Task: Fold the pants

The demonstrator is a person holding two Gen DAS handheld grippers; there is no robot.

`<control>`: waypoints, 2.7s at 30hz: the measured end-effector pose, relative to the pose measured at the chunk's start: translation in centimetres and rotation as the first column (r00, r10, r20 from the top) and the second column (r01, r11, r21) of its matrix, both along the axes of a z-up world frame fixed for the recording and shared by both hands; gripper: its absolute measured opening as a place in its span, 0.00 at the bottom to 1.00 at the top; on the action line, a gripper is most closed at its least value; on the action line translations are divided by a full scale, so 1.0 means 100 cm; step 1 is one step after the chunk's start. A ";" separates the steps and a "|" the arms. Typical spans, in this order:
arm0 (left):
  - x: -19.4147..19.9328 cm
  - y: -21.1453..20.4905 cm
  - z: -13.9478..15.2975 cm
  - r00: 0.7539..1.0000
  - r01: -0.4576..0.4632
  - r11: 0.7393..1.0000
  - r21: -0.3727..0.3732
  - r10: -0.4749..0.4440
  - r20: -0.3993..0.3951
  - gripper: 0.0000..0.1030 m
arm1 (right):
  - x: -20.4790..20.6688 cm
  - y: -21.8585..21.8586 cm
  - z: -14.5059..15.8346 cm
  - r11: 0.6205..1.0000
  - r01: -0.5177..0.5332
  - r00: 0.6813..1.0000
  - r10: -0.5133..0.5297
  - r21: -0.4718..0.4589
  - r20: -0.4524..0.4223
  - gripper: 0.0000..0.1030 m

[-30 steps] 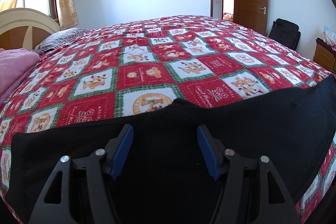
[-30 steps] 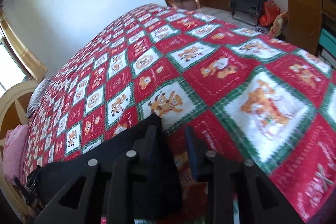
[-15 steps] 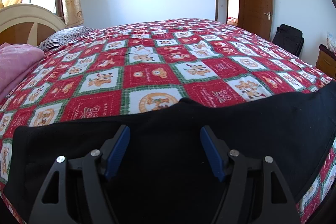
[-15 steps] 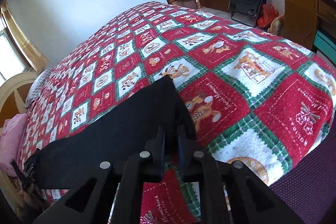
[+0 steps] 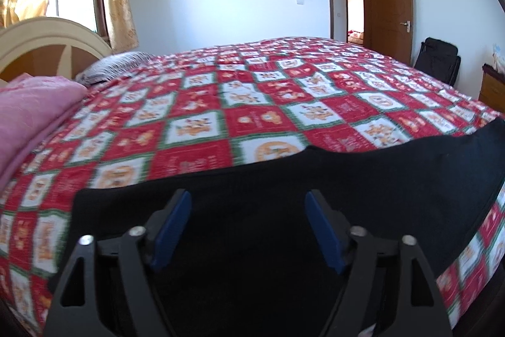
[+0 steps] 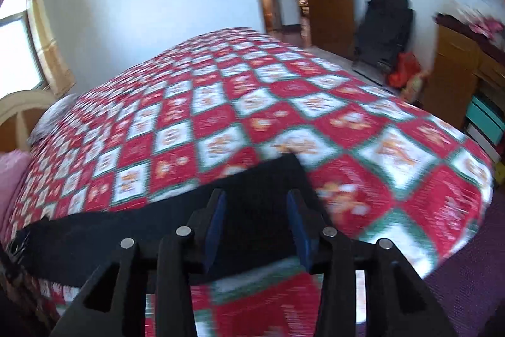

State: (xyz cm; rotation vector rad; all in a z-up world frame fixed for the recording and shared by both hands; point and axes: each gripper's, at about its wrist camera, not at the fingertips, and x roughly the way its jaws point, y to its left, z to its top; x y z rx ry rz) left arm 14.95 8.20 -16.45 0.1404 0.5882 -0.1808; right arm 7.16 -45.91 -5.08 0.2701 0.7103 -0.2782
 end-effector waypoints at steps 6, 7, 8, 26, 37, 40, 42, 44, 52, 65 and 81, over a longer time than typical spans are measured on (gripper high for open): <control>0.001 0.024 -0.019 0.998 -0.047 0.999 0.006 0.047 -0.051 0.83 | 0.064 0.117 -0.038 0.894 -0.416 0.904 0.426 0.166 -0.029 0.41; 0.001 0.027 -0.021 0.997 -0.054 0.999 -0.001 0.054 -0.057 0.84 | 0.071 0.135 -0.044 0.867 -0.466 0.878 0.478 0.177 -0.030 0.41; 0.001 0.031 -0.023 0.996 -0.059 0.998 -0.017 0.058 -0.060 0.85 | 0.077 0.152 -0.050 0.845 -0.504 0.855 0.517 0.177 -0.032 0.41; -0.003 0.051 -0.031 0.997 -0.071 0.994 -0.083 0.069 -0.022 0.93 | 0.173 0.217 -0.084 0.847 -0.528 0.814 0.524 0.055 -0.251 0.41; -0.005 0.052 -0.033 0.998 -0.066 0.995 -0.081 0.066 -0.004 0.96 | 0.199 0.208 -0.099 0.868 -0.496 0.840 0.472 -0.027 -0.267 0.21; -0.006 0.051 -0.034 0.998 -0.066 0.994 -0.082 0.067 0.002 0.96 | 0.177 0.201 -0.079 0.875 -0.484 0.858 0.477 0.012 -0.191 0.21; -0.007 0.051 -0.033 0.998 -0.069 0.994 -0.082 0.069 -0.002 0.96 | 0.155 0.203 -0.068 0.859 -0.509 0.848 0.512 0.058 -0.137 0.21; -0.007 0.052 -0.030 0.997 -0.071 0.994 -0.085 0.070 -0.015 0.96 | 0.138 0.216 -0.067 0.831 -0.553 0.821 0.555 0.056 -0.133 0.21; -0.015 0.078 -0.024 0.994 -0.114 0.994 -0.002 0.114 -0.002 0.97 | 0.109 0.243 -0.092 0.781 -0.617 0.751 0.621 0.097 -0.224 0.22; -0.016 0.105 -0.037 0.990 -0.140 0.988 -0.072 0.141 0.017 1.00 | 0.223 0.371 -0.092 0.584 -0.686 0.631 0.775 0.433 -0.045 0.22; -0.022 0.105 -0.040 0.988 -0.140 0.986 -0.088 0.145 0.061 1.00 | 0.281 0.416 -0.131 0.505 -0.582 0.617 0.785 0.638 -0.058 0.06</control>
